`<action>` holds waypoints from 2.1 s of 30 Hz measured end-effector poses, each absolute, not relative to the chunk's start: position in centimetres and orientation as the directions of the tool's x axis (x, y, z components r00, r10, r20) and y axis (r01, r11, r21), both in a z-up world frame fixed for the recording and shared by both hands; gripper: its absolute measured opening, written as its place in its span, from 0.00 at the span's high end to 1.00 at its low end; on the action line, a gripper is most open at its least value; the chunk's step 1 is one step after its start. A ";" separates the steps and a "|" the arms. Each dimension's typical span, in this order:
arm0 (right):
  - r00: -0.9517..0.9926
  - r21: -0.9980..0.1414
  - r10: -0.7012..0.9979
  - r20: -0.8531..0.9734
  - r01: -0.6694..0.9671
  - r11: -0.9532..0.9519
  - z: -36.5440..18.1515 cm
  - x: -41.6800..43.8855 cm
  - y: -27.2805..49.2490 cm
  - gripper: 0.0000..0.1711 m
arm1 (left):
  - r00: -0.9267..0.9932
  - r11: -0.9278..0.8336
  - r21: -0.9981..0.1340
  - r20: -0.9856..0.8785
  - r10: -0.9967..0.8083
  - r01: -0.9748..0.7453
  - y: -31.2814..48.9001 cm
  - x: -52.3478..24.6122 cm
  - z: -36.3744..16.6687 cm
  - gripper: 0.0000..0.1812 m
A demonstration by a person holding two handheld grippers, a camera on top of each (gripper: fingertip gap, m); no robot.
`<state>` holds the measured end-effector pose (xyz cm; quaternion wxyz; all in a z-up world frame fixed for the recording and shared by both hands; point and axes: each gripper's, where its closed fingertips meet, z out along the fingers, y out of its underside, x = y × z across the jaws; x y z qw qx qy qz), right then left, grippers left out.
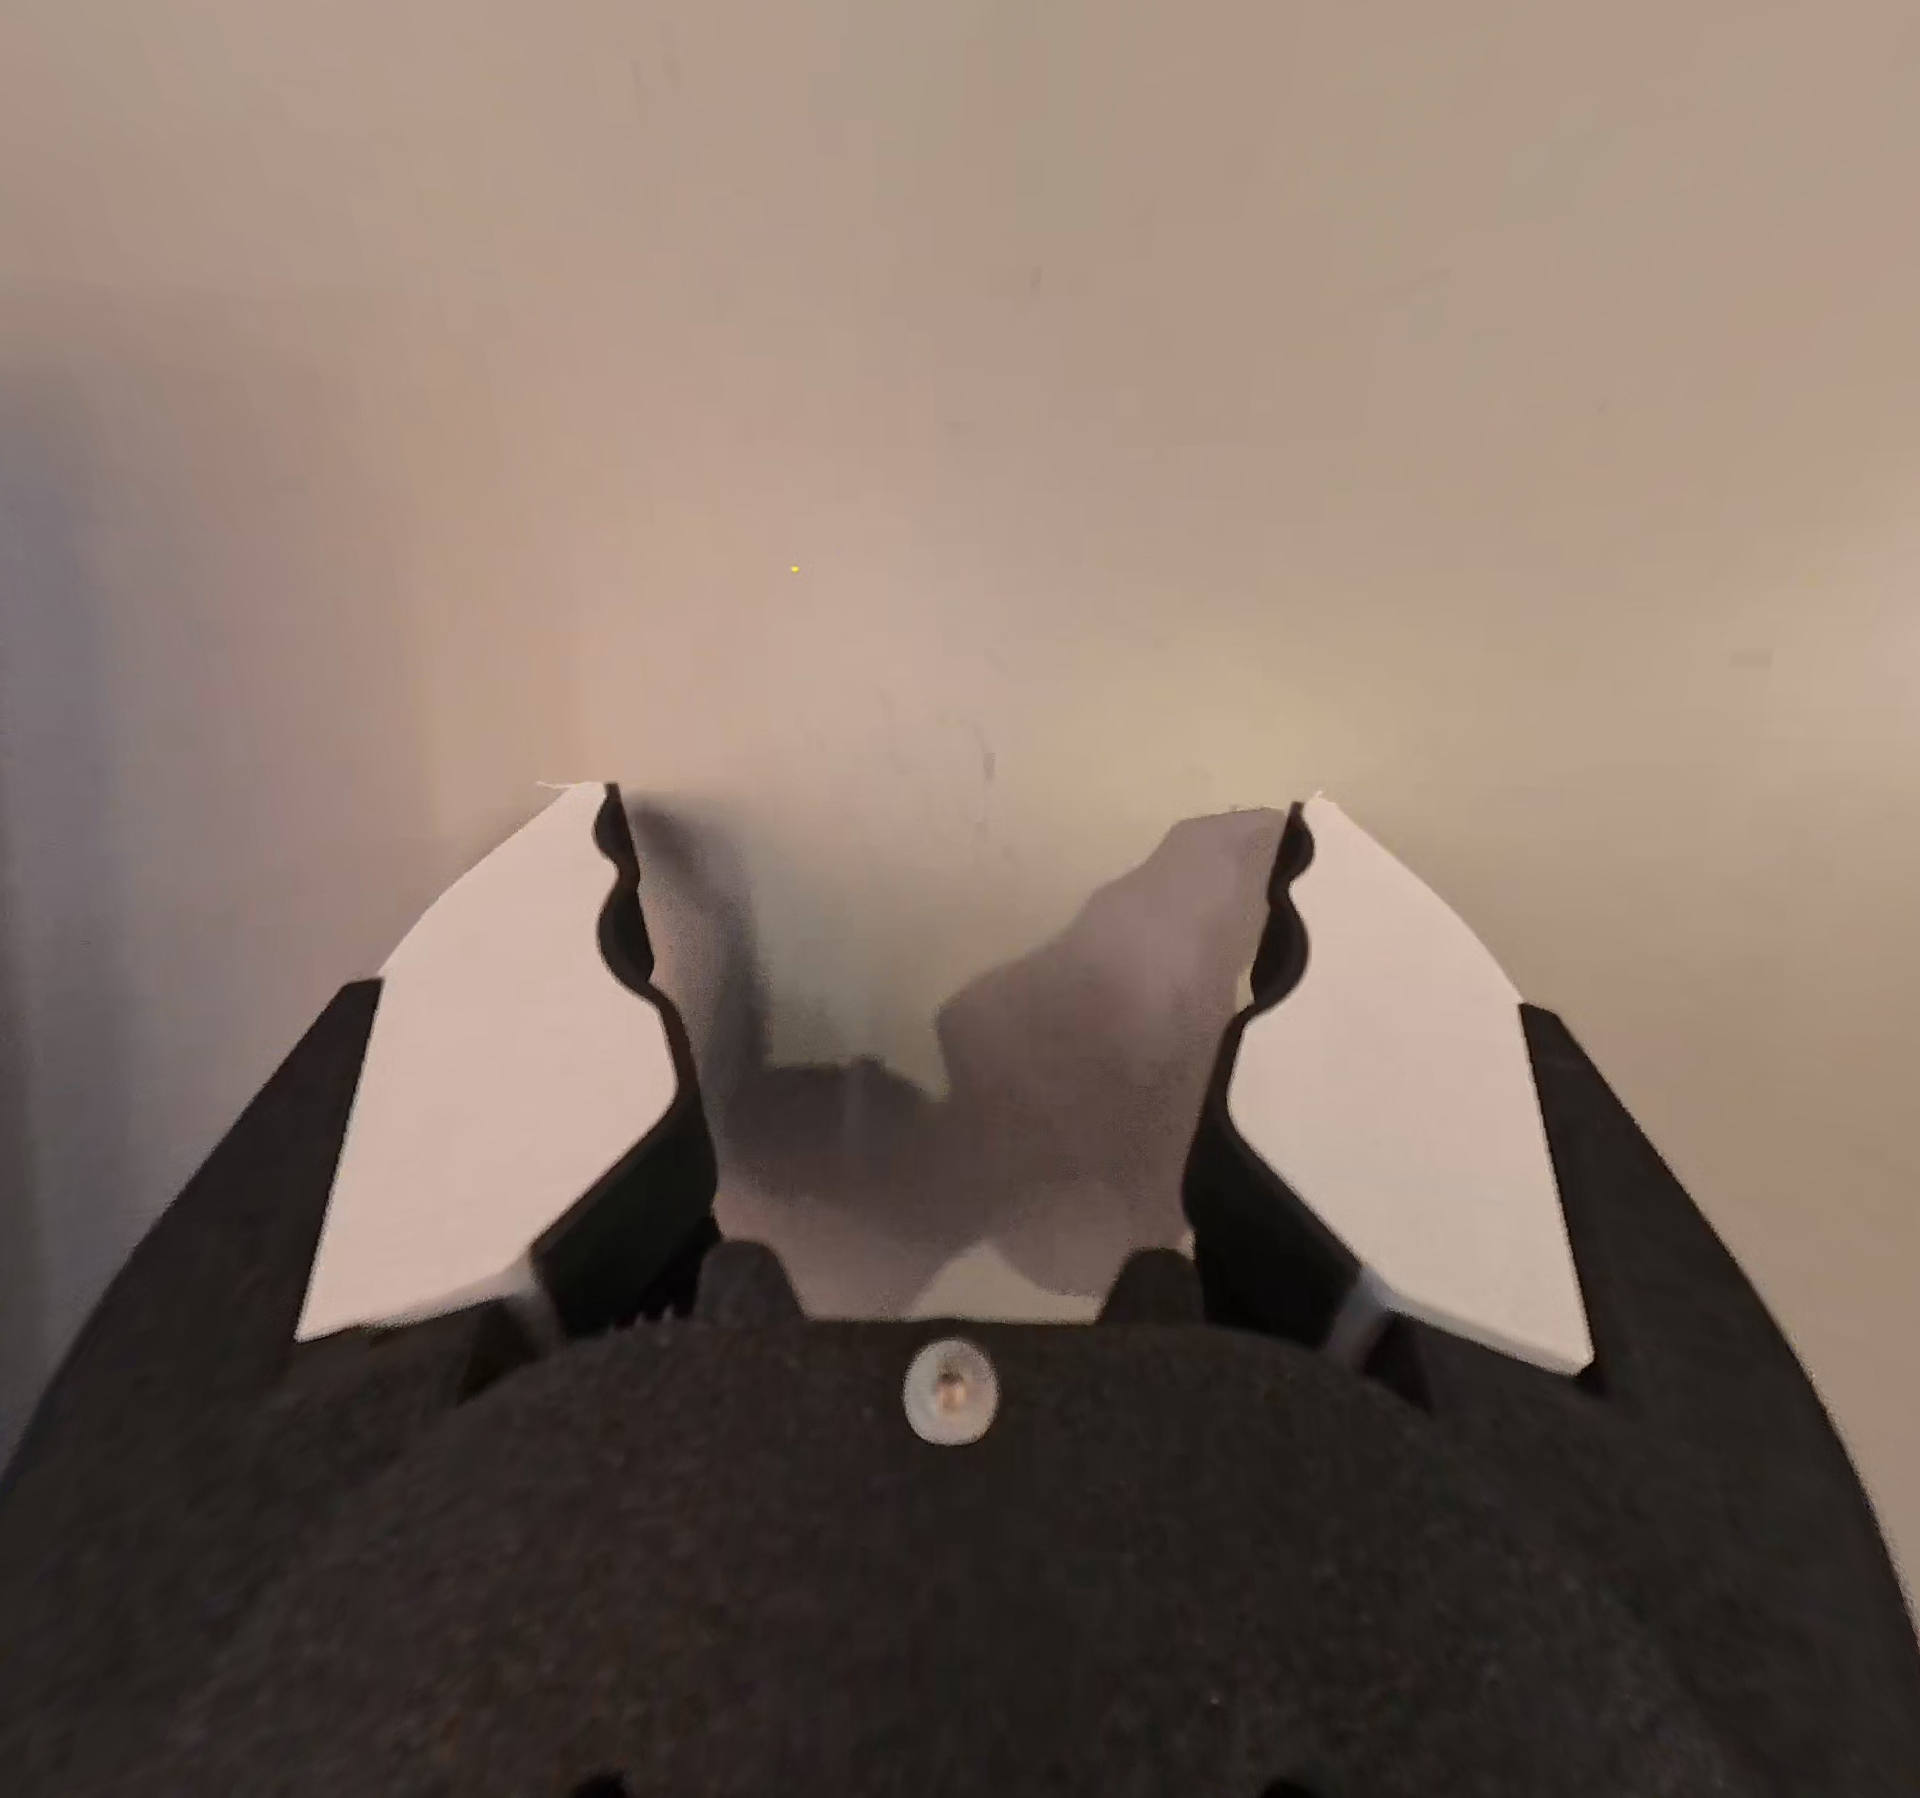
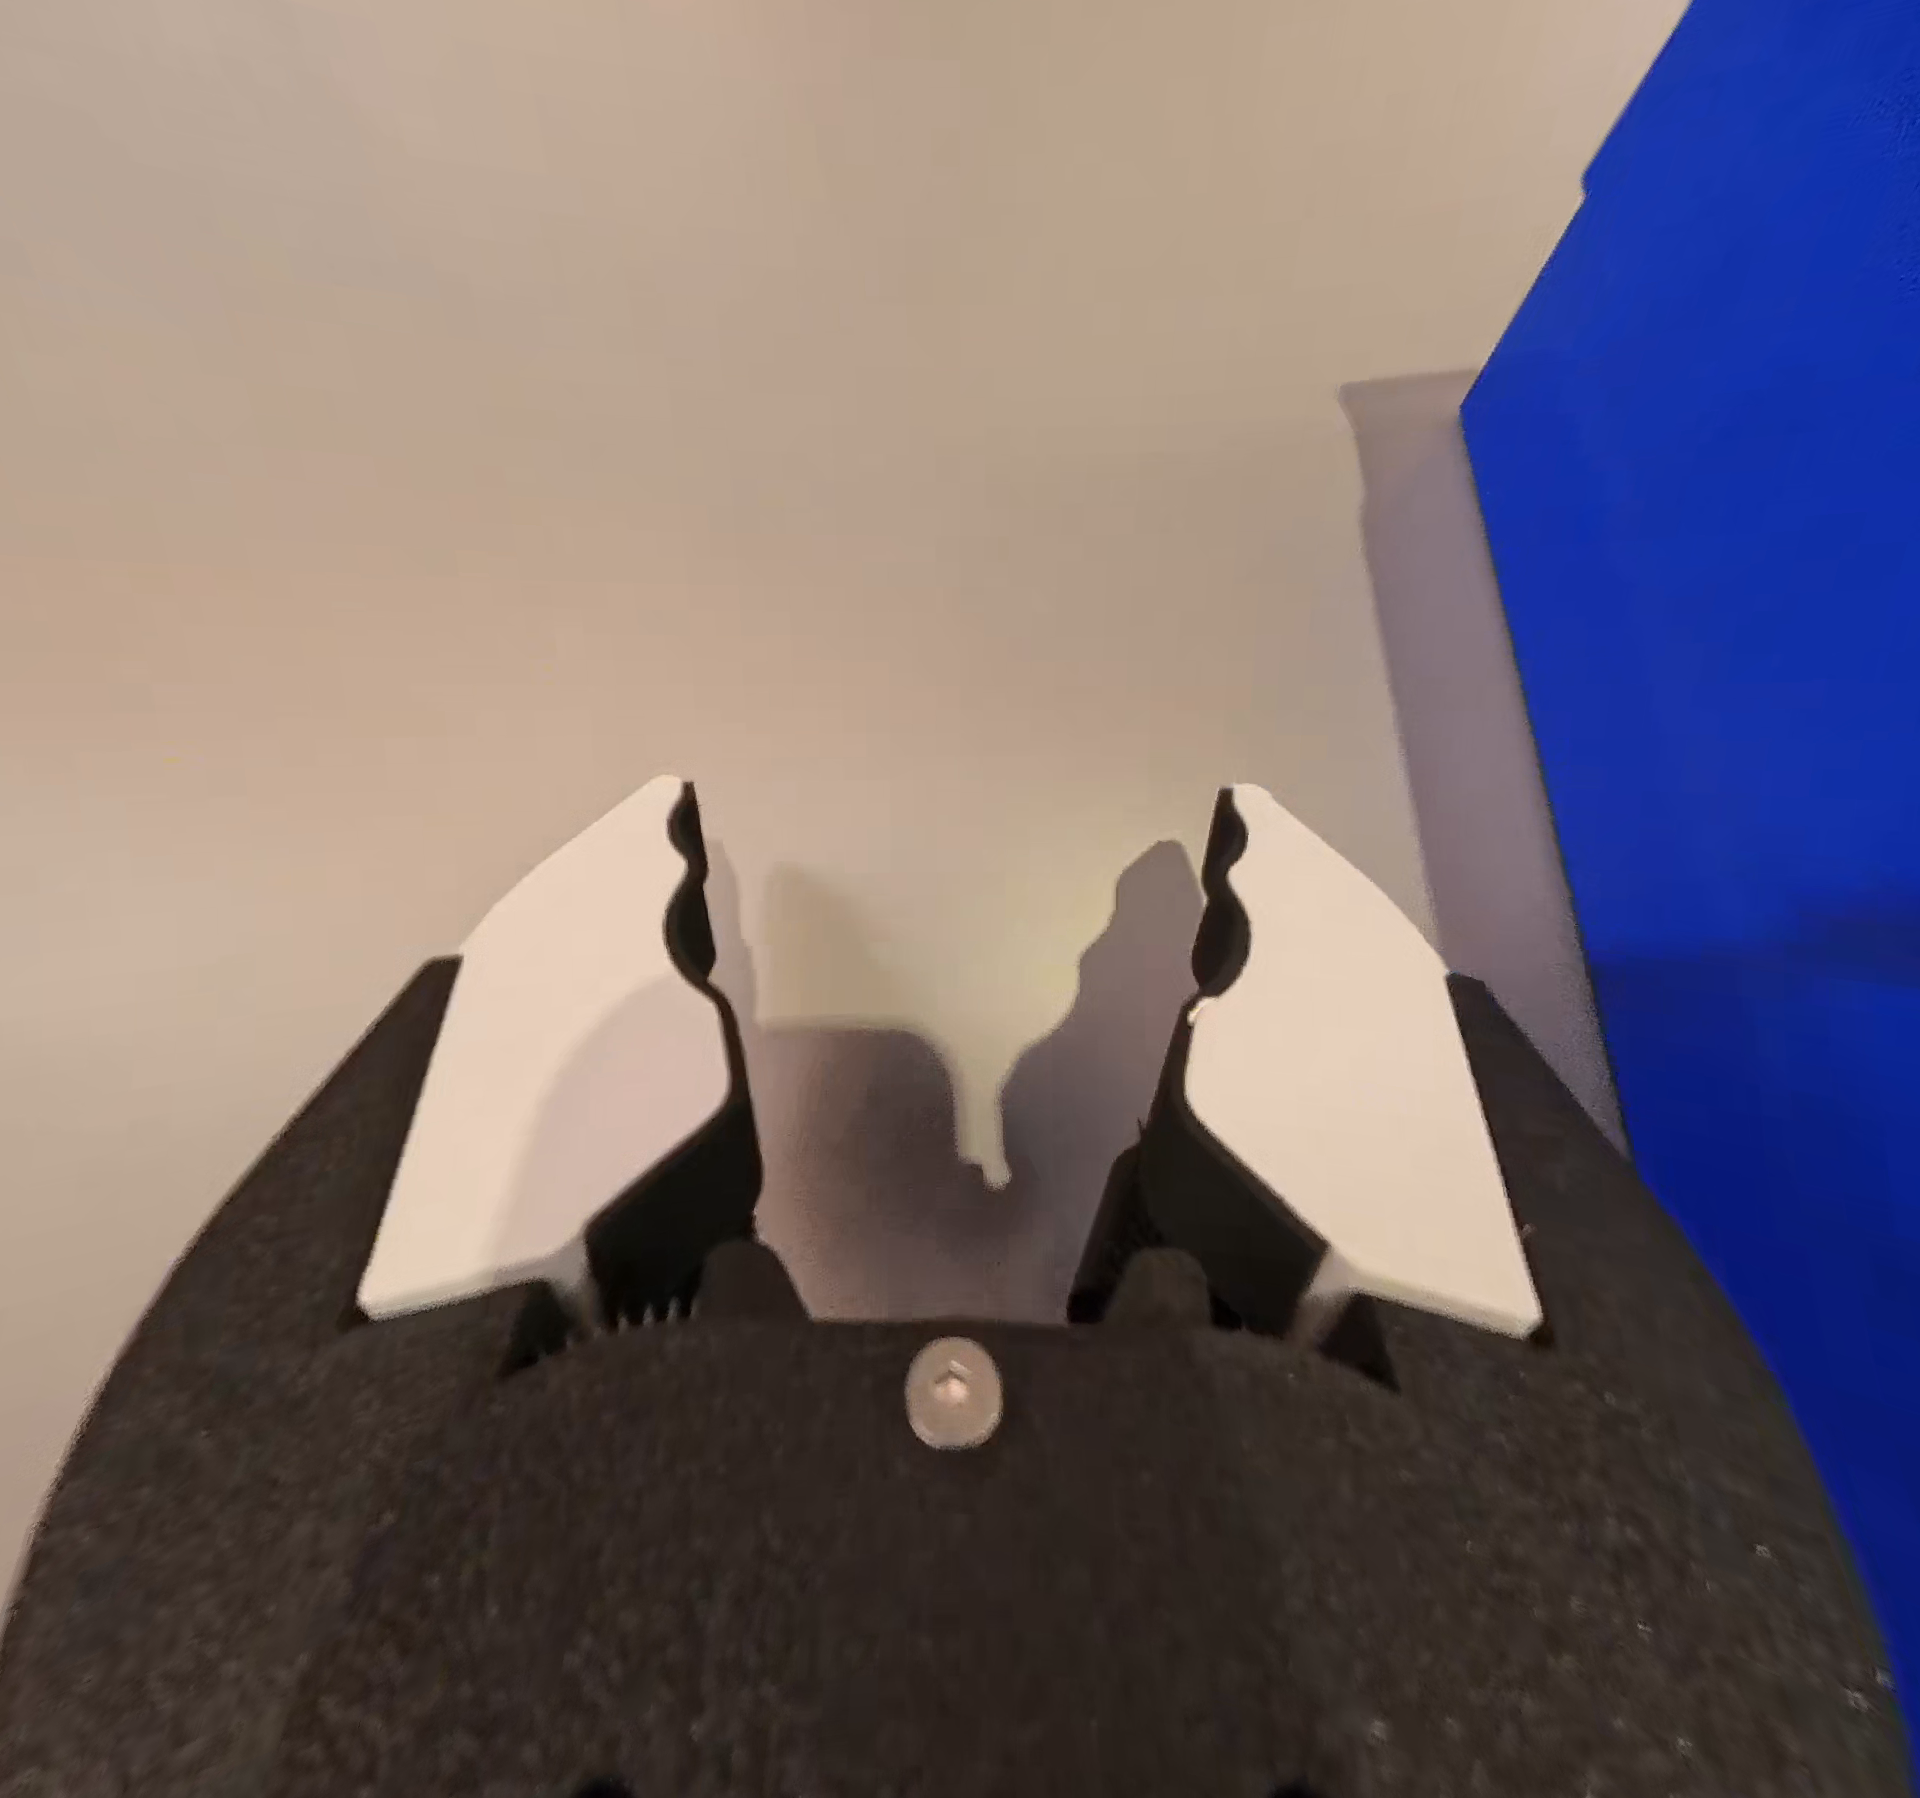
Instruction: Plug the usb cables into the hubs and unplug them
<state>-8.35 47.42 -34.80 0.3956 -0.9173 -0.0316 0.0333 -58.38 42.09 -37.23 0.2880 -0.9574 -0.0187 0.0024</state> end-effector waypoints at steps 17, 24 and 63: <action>0.993 -0.682 0.119 0.002 0.088 -0.726 -37.6 -9.1 47.6 0.46 | 1.000 -0.770 -0.638 0.006 -0.029 -0.018 43.8 -58.8 -37.9 0.24; 0.993 -0.682 0.119 0.002 0.088 -0.726 -37.6 -9.1 47.6 0.45 | 1.000 -0.770 -0.638 0.007 -0.029 -0.018 43.8 -58.8 -37.9 0.24; 0.993 -0.681 0.119 0.002 0.089 -0.726 -37.6 -9.1 47.6 0.45 | 1.000 -0.770 -0.638 0.006 -0.030 -0.019 43.9 -58.8 -37.9 0.23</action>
